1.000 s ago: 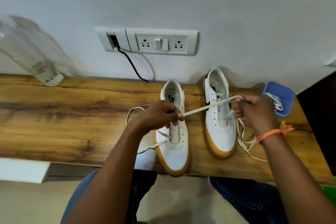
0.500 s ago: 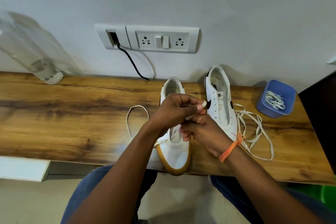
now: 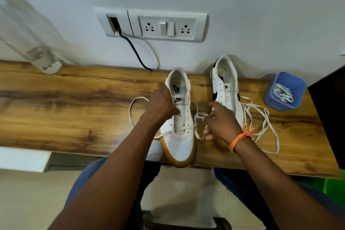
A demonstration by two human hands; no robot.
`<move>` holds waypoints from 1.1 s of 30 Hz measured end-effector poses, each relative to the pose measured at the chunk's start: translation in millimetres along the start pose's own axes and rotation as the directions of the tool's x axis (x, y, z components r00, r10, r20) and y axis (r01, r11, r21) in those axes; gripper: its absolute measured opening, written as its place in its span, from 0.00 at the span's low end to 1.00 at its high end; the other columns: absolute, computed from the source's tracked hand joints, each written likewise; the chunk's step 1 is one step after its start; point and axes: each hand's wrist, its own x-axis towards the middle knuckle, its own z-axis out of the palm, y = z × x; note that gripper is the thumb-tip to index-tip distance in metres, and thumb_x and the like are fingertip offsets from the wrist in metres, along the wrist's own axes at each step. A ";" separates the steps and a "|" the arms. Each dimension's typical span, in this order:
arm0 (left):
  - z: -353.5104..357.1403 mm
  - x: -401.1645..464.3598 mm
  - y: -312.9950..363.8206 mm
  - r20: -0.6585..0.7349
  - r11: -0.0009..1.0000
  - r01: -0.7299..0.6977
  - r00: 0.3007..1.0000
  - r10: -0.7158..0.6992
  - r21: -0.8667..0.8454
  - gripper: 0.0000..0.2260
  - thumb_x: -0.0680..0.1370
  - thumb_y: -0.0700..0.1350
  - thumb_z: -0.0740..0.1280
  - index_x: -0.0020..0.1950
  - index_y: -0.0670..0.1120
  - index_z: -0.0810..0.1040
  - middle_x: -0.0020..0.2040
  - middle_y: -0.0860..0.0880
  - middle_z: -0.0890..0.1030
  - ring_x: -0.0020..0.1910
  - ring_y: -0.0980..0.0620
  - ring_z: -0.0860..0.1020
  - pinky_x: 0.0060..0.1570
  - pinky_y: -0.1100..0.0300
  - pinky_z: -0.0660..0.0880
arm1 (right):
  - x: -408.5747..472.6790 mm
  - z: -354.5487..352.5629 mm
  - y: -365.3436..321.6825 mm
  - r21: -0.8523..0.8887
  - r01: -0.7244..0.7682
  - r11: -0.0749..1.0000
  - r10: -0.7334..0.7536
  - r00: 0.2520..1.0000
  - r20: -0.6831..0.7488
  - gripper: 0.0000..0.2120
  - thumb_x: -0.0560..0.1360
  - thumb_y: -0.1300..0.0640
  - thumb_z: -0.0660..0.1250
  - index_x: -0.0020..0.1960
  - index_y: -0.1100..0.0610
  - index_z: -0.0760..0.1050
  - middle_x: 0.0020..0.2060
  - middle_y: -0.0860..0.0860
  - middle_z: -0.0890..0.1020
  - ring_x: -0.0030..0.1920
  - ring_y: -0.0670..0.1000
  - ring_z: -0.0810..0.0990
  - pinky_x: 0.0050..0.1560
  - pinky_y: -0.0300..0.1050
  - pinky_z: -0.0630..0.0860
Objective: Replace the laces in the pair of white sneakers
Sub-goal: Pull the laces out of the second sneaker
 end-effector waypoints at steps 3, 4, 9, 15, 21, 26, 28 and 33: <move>-5.1 -3.3 -0.7 0.135 0.997 0.035 0.990 -0.044 0.064 0.22 0.68 0.42 0.80 0.53 0.40 0.73 0.48 0.43 0.79 0.43 0.44 0.81 0.44 0.48 0.82 | -1.3 -1.0 -2.0 -0.426 0.253 0.869 -0.374 0.899 -0.228 0.15 0.76 0.60 0.67 0.62 0.57 0.75 0.55 0.56 0.76 0.49 0.57 0.79 0.46 0.49 0.77; -5.2 -3.9 0.1 0.165 0.997 0.033 0.985 -0.044 0.066 0.17 0.69 0.42 0.80 0.48 0.41 0.74 0.44 0.43 0.81 0.39 0.45 0.81 0.43 0.49 0.82 | -5.1 3.0 -4.2 -0.453 0.337 0.825 -0.454 0.873 -0.179 0.14 0.76 0.59 0.68 0.61 0.55 0.77 0.53 0.54 0.76 0.48 0.54 0.78 0.45 0.45 0.75; 2.4 1.2 -0.4 0.200 0.993 0.037 0.978 -0.060 0.115 0.15 0.69 0.42 0.80 0.47 0.38 0.77 0.40 0.41 0.82 0.41 0.43 0.84 0.44 0.48 0.83 | -25.0 51.1 -2.7 -0.474 0.497 0.727 -0.521 0.849 0.091 0.04 0.74 0.58 0.70 0.45 0.57 0.76 0.52 0.53 0.75 0.45 0.58 0.78 0.42 0.49 0.77; 4.9 2.5 -2.5 0.193 0.989 0.046 0.978 -0.073 0.137 0.16 0.68 0.44 0.81 0.44 0.39 0.76 0.43 0.41 0.82 0.45 0.43 0.84 0.48 0.49 0.82 | -2.8 59.0 9.6 -0.419 0.385 0.822 -0.436 0.900 -0.027 0.05 0.69 0.57 0.75 0.42 0.56 0.81 0.40 0.42 0.69 0.38 0.44 0.73 0.37 0.33 0.71; 2.6 4.1 -4.4 0.215 0.993 0.068 0.973 -0.087 0.096 0.19 0.67 0.43 0.81 0.50 0.37 0.78 0.46 0.40 0.83 0.46 0.43 0.84 0.48 0.48 0.82 | 8.0 -12.1 1.9 -0.366 0.227 0.902 -0.283 0.953 -0.107 0.09 0.68 0.58 0.77 0.32 0.47 0.81 0.44 0.52 0.74 0.44 0.46 0.72 0.37 0.34 0.63; 4.5 5.9 -4.0 0.219 0.993 0.042 0.973 -0.066 0.109 0.18 0.69 0.44 0.80 0.52 0.39 0.77 0.45 0.43 0.83 0.43 0.46 0.84 0.48 0.51 0.82 | -5.1 8.6 0.1 -0.561 0.161 0.812 -0.295 0.942 -0.157 0.10 0.68 0.57 0.76 0.49 0.52 0.82 0.57 0.54 0.69 0.51 0.56 0.77 0.47 0.44 0.75; 3.2 6.8 -4.8 0.223 0.993 0.043 0.972 -0.068 0.114 0.16 0.69 0.43 0.80 0.49 0.39 0.77 0.42 0.43 0.82 0.42 0.47 0.84 0.47 0.52 0.83 | -15.1 33.6 -4.8 -0.602 0.279 0.748 -0.441 0.887 -0.137 0.15 0.67 0.58 0.74 0.53 0.51 0.80 0.60 0.54 0.69 0.54 0.58 0.75 0.53 0.50 0.75; 4.1 7.1 -6.5 0.221 0.992 0.029 0.974 -0.055 0.119 0.15 0.69 0.43 0.79 0.48 0.39 0.77 0.40 0.43 0.83 0.41 0.47 0.85 0.45 0.52 0.83 | -23.8 67.8 6.5 -0.630 0.369 0.684 -0.523 0.850 -0.070 0.08 0.66 0.58 0.77 0.44 0.50 0.83 0.58 0.57 0.75 0.58 0.63 0.76 0.52 0.59 0.77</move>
